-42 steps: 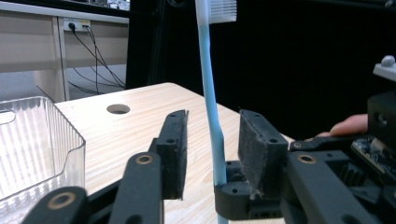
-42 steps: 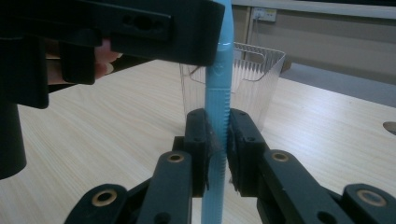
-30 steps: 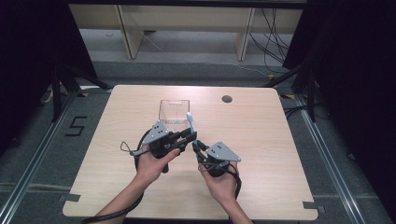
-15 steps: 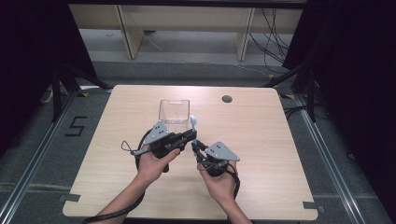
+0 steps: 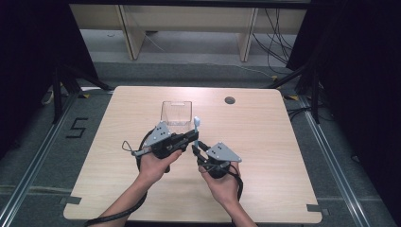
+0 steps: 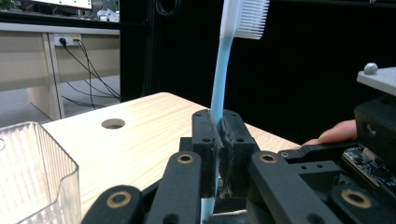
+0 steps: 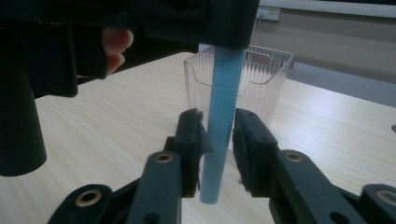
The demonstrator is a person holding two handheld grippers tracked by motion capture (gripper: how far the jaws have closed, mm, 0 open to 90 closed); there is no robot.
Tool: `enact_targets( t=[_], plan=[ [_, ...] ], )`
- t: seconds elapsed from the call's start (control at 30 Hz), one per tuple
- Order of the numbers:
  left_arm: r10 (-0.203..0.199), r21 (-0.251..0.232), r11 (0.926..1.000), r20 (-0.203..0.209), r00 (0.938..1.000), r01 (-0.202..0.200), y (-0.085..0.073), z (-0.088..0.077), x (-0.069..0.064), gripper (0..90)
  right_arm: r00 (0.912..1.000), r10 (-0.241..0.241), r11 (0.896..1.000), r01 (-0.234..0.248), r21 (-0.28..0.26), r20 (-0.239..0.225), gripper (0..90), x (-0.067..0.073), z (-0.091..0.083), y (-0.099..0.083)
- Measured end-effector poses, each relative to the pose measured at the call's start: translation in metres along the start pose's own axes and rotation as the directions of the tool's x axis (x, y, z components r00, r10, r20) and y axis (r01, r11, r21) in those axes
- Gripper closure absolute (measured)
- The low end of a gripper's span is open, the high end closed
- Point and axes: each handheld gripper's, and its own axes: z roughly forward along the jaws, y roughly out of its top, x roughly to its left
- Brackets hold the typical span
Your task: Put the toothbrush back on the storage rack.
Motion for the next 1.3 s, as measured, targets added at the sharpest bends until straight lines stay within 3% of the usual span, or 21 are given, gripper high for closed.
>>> enact_targets(
  t=[0.1,0.17,0.23,0.37,0.5,0.63,0.77,0.9,1.13,1.3],
  plan=[
    [0.003,-0.003,1.0,-0.003,1.0,-0.003,0.001,-0.001,0.003,84.8,0.9998,-0.017,1.0,0.017,0.001,0.013,61.5,-0.001,-0.001,0.0],
    [0.001,-0.01,0.9999,-0.007,1.0,-0.001,0.002,-0.003,0.006,84.8,0.9975,-0.058,0.998,0.058,0.002,0.042,57.8,-0.003,-0.003,-0.001],
    [0.001,-0.014,0.9999,-0.017,0.9999,-0.001,0.002,-0.005,0.01,84.8,0.9976,-0.058,0.998,0.058,0.021,0.036,55.0,-0.002,-0.006,-0.003],
    [0.0,-0.014,0.9999,-0.032,0.9995,-0.001,0.003,-0.007,0.015,84.9,0.9981,-0.053,0.998,0.053,0.027,0.03,52.4,-0.007,-0.014,-0.007],
    [0.019,-0.025,0.9995,-0.051,0.9985,-0.02,0.007,-0.013,0.019,84.9,0.9929,-0.095,0.995,0.092,0.037,0.072,51.5,-0.02,-0.026,-0.013],
    [0.039,-0.036,0.9985,-0.065,0.9971,-0.042,0.011,-0.018,0.023,84.8,0.993,-0.06,0.997,0.054,0.058,0.101,50.8,-0.035,-0.037,-0.025],
    [0.037,-0.05,0.9979,-0.086,0.9956,-0.041,0.014,-0.023,0.03,84.8,0.9836,-0.063,0.995,0.048,0.089,0.169,50.7,-0.049,-0.05,-0.038],
    [0.034,-0.07,0.9967,-0.111,0.9932,-0.042,0.016,-0.027,0.038,84.8,0.9776,-0.045,0.994,0.023,0.109,0.205,51.1,-0.059,-0.058,-0.05],
    [0.033,-0.082,0.9956,-0.142,0.9893,-0.045,0.019,-0.027,0.048,84.8,0.9712,-0.002,0.995,-0.023,0.101,0.238,51.0,-0.071,-0.07,-0.059],
    [0.034,-0.084,0.9954,-0.157,0.987,-0.048,0.021,-0.028,0.053,84.8,0.9696,-0.005,0.995,-0.02,0.101,0.245,51.0,-0.077,-0.074,-0.062]
  ],
)
